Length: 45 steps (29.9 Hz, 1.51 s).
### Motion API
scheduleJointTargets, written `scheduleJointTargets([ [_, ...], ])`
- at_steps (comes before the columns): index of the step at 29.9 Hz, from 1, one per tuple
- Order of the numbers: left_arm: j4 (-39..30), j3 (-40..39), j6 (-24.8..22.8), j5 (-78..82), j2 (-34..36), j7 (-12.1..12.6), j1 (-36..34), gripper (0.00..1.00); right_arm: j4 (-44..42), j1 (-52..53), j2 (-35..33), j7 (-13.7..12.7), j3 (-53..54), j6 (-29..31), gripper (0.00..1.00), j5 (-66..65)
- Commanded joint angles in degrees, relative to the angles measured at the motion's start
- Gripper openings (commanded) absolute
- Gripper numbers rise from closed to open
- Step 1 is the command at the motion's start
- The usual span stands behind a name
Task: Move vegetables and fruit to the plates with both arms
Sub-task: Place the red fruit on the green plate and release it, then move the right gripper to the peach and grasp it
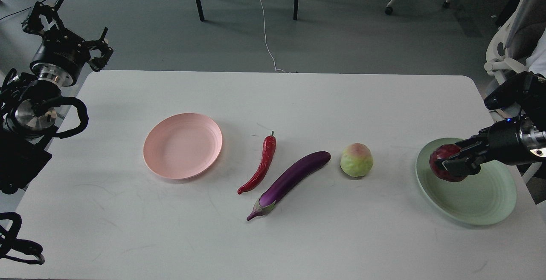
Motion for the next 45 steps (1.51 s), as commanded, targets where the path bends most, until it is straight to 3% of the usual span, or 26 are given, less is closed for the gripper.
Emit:
scheduleJointTargets([
  [1, 0.01, 0.06, 0.00, -0.02, 0.06, 0.01, -0.10, 0.98, -0.46, -4.04, -2.64, -0.07, 0.88, -0.60, 0.56, -0.48],
  [9, -0.08, 0.06, 0.00, 0.06, -0.03, 0.01, -0.37, 0.98, -5.11, -12.92, -4.32, -0.07, 6.68, -1.92, 0.58, -0.57],
  [15, -0.08, 0.06, 0.00, 0.06, -0.03, 0.01, -0.37, 0.98, -5.38, -13.89, -3.00, -0.16, 7.12, -2.19, 0.62, -0.66],
  [17, -0.08, 0.15, 0.00, 0.06, -0.03, -0.08, -0.37, 0.98, -5.29, -14.15, -2.74, -0.16, 7.12, -2.36, 0.75, -0.57],
  [19, -0.08, 0.15, 0.00, 0.06, -0.03, -0.34, -0.28, 0.98, -4.77, -14.07, -3.00, -0.16, 7.65, -2.45, 0.94, -0.39],
  [20, -0.08, 0.15, 0.00, 0.06, -0.03, -0.34, -0.28, 0.98, -4.59, -14.07, -3.17, -0.16, 8.17, -2.45, 0.96, -0.39],
  [29, 0.09, -0.29, 0.00, -0.11, 0.06, -0.69, -0.28, 0.98, -3.71, -13.28, -3.35, 0.10, 9.49, -2.36, 0.96, -0.04],
  [33, 0.09, -0.29, 0.00, -0.02, 0.15, -0.69, -0.46, 0.98, -3.80, -13.54, -2.13, 0.02, 16.34, -1.58, 0.97, 1.97],
  [40, 0.09, -0.02, 0.00, -0.02, 0.32, -0.34, -1.25, 0.98, -5.99, -10.11, 8.85, 0.02, 16.70, 3.00, 0.97, 5.67],
  [45, 0.09, -0.02, 0.00, -0.02, 0.33, -0.61, -1.25, 0.98, -9.59, -10.55, 17.64, -0.07, 16.70, 3.09, 0.98, 7.08],
])
